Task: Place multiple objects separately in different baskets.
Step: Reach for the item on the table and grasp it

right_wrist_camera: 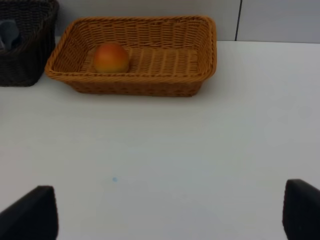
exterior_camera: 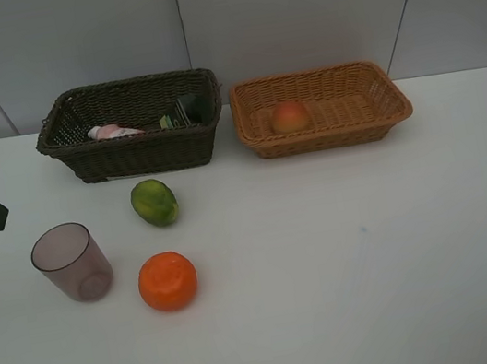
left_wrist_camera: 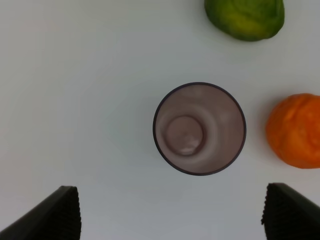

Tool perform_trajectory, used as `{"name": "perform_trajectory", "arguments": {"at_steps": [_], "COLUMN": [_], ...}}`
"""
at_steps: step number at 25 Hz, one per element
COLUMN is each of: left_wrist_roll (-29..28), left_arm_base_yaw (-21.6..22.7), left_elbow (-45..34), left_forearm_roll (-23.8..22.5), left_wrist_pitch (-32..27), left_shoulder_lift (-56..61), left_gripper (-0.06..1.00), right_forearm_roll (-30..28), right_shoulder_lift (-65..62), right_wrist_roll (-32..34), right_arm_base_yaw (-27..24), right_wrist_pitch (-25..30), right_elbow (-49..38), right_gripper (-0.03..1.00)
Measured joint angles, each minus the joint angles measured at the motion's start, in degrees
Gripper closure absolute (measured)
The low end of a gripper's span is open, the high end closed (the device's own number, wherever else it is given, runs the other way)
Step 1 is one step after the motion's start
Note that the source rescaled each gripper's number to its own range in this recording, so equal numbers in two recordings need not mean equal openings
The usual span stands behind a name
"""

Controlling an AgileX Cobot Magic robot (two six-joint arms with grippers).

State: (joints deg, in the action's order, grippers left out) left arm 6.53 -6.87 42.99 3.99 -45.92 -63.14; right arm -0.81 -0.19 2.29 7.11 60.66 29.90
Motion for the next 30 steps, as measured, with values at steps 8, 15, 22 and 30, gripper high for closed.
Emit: {"name": "perform_trajectory", "arguments": {"at_steps": [8,15,22,30], "left_wrist_roll": [1.8,0.5,0.3,0.3], "left_arm_base_yaw": [0.0,0.0,0.0,0.0], "left_elbow": [1.0,1.0,0.9,-4.2], "left_forearm_roll": [-0.7,-4.0,-4.0,-4.0], "left_wrist_pitch": [0.2,5.1,12.4,20.0], "left_shoulder_lift": [-11.3,-17.1,-22.5,-23.4], "left_gripper": [0.01,0.01,0.01,0.01], "right_forearm_roll": [0.1,0.1,0.1,0.1], "right_shoulder_lift": [0.0,0.0,0.0,0.0], "right_wrist_roll": [0.0,0.0,0.0,0.0], "right_arm_base_yaw": [0.0,0.0,0.0,0.0], "right_wrist_pitch": [0.0,0.0,0.0,0.0], "right_elbow": [0.0,0.0,0.0,0.0], "right_gripper": [0.0,0.0,0.0,0.0]}}
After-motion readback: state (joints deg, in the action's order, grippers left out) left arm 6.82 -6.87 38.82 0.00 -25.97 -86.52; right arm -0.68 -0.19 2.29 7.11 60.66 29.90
